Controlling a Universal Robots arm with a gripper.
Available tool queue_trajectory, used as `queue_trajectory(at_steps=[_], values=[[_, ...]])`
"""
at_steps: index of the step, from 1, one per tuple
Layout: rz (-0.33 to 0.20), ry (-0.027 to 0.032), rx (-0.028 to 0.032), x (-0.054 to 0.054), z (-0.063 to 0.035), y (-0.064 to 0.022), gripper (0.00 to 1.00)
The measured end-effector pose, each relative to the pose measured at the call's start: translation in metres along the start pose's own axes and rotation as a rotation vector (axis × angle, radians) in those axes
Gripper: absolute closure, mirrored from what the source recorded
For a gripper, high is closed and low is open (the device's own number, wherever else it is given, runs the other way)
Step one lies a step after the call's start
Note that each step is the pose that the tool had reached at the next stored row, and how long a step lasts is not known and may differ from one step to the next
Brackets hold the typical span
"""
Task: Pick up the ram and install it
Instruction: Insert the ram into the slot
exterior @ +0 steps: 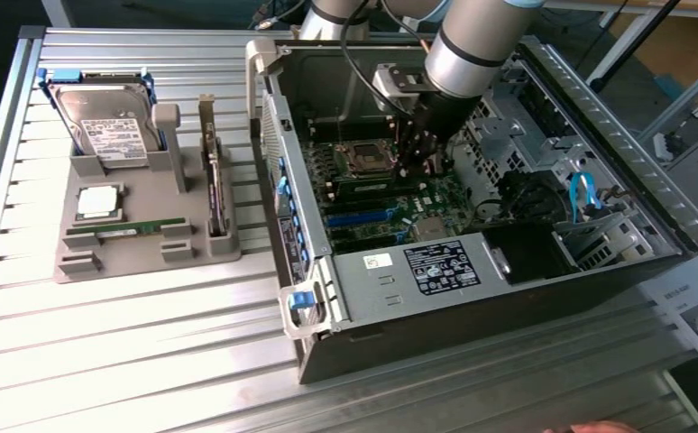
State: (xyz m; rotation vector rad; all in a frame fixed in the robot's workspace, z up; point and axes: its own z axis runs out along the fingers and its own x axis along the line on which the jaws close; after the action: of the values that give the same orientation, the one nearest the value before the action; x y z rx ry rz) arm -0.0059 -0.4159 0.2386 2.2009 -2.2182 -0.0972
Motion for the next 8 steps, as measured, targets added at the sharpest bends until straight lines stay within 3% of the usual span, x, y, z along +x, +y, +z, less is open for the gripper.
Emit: queue_trajectory(at_steps=[8], values=[[0.003, -0.0002, 0.0001, 0.0000, 0.0000, 0.0000, 0.88]])
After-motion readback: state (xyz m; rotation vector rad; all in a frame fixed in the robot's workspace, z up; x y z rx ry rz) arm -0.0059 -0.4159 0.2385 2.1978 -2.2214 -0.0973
